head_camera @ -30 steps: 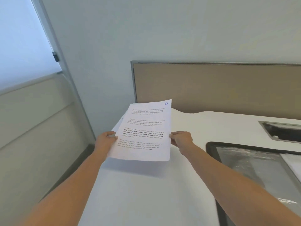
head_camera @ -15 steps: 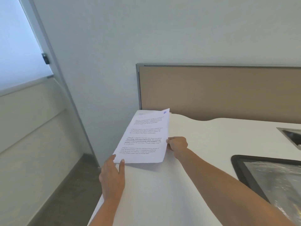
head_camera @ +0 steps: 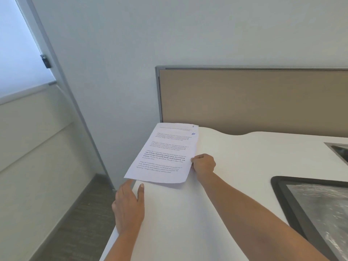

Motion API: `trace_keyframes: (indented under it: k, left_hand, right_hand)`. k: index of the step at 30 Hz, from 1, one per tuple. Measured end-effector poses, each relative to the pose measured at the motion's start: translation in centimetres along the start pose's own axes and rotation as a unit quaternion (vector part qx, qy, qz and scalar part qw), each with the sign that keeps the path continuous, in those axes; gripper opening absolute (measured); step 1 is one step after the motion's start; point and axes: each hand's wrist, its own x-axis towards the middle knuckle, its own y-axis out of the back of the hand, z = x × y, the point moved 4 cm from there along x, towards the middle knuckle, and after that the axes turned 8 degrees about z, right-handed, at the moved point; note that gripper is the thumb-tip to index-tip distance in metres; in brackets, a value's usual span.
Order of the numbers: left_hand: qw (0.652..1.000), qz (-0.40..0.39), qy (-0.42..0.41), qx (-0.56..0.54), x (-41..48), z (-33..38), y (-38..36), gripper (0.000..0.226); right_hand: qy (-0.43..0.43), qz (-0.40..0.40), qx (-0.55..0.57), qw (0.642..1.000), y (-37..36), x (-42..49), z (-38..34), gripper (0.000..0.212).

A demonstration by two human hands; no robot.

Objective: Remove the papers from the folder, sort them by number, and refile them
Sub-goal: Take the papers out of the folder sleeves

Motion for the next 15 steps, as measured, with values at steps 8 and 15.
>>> trace_keyframes:
  k: [8, 15]
  left_hand:
    - [1.0, -0.01, -0.008, 0.026, -0.3, 0.3, 0.1, 0.043]
    - [0.999, -0.02, -0.013, 0.033, -0.3, 0.7, 0.1, 0.043]
  right_hand:
    - [0.213, -0.021, -0.158, 0.964, 0.5, 0.3, -0.7, 0.013]
    - [0.435, -0.134, -0.35, 0.819, -0.9, -1.7, -0.1, 0.041]
